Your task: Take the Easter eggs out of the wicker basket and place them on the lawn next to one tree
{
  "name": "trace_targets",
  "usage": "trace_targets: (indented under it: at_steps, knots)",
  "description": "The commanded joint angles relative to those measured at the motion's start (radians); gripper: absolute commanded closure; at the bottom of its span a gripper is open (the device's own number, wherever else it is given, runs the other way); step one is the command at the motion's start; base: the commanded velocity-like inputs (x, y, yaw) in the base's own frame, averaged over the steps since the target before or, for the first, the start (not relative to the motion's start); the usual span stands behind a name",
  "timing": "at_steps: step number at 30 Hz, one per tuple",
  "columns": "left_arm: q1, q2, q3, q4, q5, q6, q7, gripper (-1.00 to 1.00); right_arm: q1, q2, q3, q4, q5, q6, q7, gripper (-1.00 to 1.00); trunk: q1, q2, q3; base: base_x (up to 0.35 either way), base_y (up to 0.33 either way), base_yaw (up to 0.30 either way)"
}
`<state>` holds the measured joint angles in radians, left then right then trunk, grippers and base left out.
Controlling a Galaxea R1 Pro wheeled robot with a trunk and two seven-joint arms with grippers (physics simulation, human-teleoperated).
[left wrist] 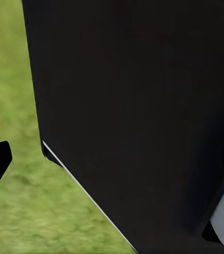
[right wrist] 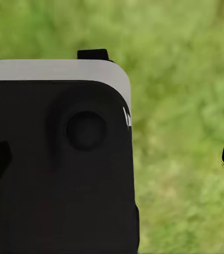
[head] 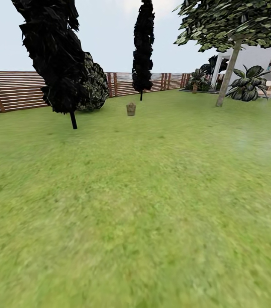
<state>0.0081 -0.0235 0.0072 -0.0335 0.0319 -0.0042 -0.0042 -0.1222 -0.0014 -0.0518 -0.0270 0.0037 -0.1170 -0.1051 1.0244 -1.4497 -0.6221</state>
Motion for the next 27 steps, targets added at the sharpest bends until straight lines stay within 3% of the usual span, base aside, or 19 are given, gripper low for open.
trace_targets:
  at_steps: [1,27]
  knots:
    - [0.001,0.0,0.0,-0.002,0.003,0.0,0.0,-1.0,0.0,-0.002,-0.005,0.001,-0.001,-0.004,-0.001,-1.0,0.001,0.0,-0.001,0.335,0.0,0.0]
    - [0.0,-0.006,0.0,-0.002,0.002,0.001,0.0,-1.0,0.0,-0.008,-0.005,0.001,0.001,-0.004,-0.001,-1.0,0.001,0.0,-0.001,0.337,0.0,0.0]
